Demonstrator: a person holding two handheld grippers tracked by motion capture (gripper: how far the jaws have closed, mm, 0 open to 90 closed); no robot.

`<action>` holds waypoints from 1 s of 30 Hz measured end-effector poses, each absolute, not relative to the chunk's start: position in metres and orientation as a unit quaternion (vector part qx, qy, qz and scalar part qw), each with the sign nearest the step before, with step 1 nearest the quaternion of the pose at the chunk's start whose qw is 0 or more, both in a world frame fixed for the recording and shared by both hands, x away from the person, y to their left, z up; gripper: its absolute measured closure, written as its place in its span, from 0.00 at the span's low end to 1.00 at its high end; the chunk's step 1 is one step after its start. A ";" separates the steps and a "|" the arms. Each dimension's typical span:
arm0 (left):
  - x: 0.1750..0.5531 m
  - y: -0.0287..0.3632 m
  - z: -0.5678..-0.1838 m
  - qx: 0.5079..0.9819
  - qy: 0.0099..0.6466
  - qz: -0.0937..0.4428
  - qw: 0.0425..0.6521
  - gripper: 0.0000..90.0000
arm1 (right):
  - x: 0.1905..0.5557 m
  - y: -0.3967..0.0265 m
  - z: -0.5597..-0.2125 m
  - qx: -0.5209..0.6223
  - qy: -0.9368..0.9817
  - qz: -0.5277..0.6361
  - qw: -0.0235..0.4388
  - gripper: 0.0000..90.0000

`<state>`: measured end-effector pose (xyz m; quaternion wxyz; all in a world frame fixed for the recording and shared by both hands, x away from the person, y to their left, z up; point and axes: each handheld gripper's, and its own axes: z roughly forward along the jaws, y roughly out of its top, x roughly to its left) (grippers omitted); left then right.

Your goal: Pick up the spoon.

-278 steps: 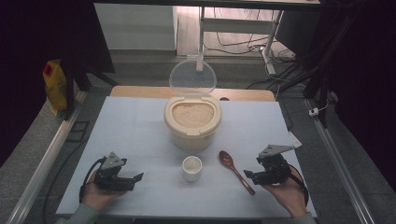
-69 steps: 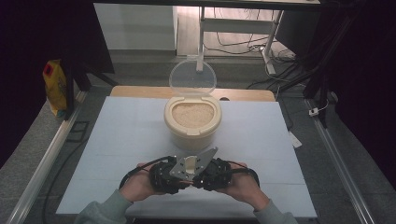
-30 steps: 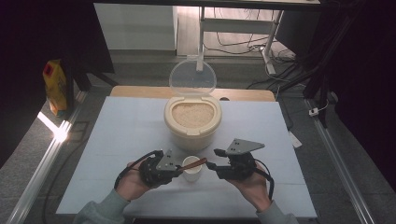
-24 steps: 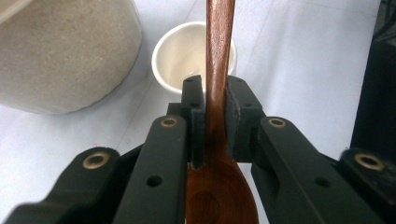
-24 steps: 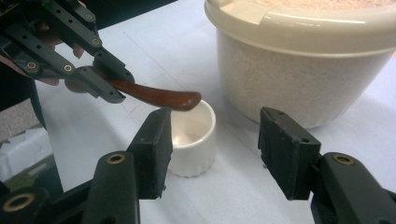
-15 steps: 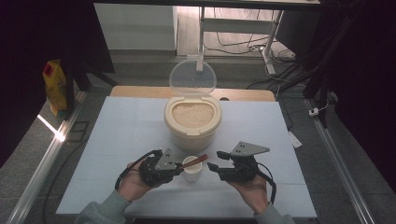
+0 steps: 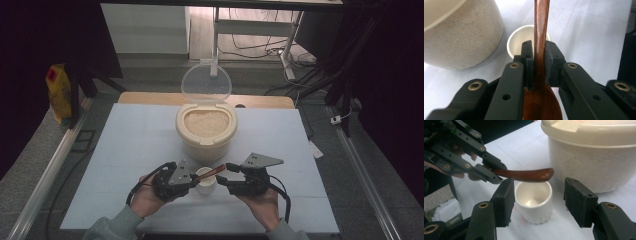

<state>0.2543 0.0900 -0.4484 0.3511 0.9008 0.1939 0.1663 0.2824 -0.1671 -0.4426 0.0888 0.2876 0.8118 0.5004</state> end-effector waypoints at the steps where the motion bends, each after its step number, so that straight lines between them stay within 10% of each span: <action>1: 0.254 0.089 -0.449 0.900 0.195 0.168 0.353 0.87 | 0.282 -0.166 -0.443 0.288 0.811 0.502 0.087 0.47; 30: 0.247 0.077 -0.453 0.905 0.175 0.198 0.333 0.87 | 0.280 -0.154 -0.443 0.309 0.765 0.563 0.053 0.72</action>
